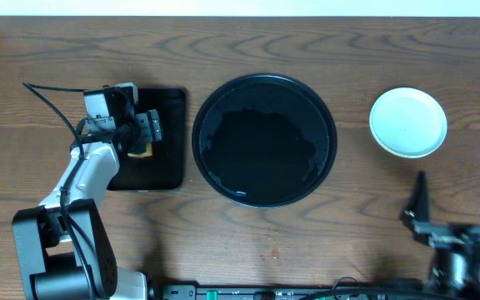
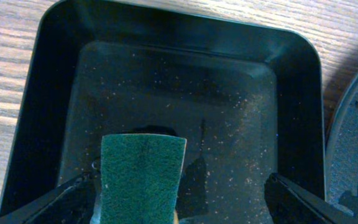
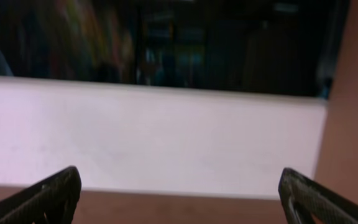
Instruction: Clean dirty plates on tray and stack at the side
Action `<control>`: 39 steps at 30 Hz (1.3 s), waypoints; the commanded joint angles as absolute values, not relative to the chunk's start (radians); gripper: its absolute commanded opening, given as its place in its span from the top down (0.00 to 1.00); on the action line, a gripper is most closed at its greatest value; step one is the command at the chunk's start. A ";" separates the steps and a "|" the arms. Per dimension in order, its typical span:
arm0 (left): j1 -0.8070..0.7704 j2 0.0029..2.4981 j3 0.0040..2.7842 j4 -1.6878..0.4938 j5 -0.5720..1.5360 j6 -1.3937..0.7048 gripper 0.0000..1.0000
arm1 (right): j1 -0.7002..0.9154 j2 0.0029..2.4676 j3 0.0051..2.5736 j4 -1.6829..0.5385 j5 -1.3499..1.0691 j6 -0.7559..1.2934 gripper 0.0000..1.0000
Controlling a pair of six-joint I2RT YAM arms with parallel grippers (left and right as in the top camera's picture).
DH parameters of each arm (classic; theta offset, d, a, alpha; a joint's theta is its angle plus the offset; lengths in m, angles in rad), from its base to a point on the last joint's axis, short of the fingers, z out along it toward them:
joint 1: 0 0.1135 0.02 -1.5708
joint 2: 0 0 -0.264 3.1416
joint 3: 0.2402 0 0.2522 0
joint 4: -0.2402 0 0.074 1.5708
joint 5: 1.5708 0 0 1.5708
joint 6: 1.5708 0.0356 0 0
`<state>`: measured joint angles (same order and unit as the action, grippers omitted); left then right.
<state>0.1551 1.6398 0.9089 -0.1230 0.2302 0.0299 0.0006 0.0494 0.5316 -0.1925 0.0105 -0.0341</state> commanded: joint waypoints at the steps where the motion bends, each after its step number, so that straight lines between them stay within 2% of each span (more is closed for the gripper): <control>1: 0.154 1.618 0.901 -0.122 0.224 0.037 0.13 | -0.025 0.006 0.364 -0.054 -0.046 0.000 0.01; 5: 0.154 1.618 0.901 -0.122 0.224 0.037 0.13 | -0.044 0.006 0.200 0.142 -0.041 0.022 0.01; 11: 0.154 1.618 0.901 -0.122 0.224 0.037 0.13 | -0.055 0.006 0.073 0.168 -0.040 0.022 0.01; 17: 0.154 1.618 0.901 -0.122 0.224 0.037 0.13 | -0.055 0.006 0.004 0.155 -0.004 0.022 0.01; 25: 0.154 1.618 0.901 -0.122 0.224 0.037 0.13 | -0.056 0.006 0.005 -0.077 0.009 0.018 0.01; 39: 0.154 1.618 0.901 -0.122 0.224 0.037 0.13 | -0.056 0.006 0.006 -0.074 0.010 0.018 0.01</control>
